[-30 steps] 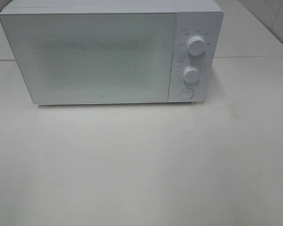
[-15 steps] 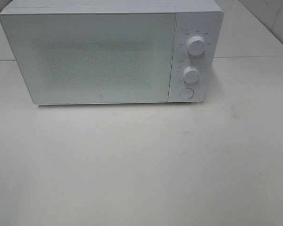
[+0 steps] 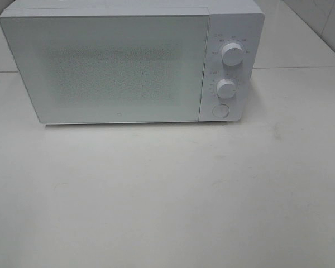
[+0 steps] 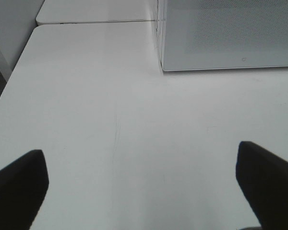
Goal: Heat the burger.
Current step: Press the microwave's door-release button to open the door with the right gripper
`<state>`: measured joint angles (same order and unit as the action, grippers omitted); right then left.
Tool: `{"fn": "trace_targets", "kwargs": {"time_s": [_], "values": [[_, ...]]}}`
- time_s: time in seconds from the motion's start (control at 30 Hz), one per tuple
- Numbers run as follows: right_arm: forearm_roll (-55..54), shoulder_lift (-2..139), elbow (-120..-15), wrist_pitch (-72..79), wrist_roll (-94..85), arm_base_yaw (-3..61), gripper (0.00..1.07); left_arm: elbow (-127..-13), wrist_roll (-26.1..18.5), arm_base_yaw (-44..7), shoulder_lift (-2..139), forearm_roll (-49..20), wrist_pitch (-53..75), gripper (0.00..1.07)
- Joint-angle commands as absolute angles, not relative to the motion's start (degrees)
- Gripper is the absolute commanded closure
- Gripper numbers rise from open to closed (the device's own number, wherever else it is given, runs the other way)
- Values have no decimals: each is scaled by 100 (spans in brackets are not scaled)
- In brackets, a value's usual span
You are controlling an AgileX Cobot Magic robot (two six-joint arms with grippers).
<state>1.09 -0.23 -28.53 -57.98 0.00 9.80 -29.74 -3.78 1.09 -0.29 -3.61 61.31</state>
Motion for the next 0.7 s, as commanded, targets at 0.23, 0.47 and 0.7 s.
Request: {"fn": "trace_targets", "kwargs": {"time_s": [0.23,0.47,0.7], "values": [[63,378,-3157,-4996,0,934,32,-2956,-372,120,-92,-378,6125,6],[57,1014,-3157,-4016,0,934,32,-2956,-372,120,-92,-378,6125,6],[57,2080,-3157,-3065,0,934,32,-2956,-372,120,-92,-378,6125,6]]}}
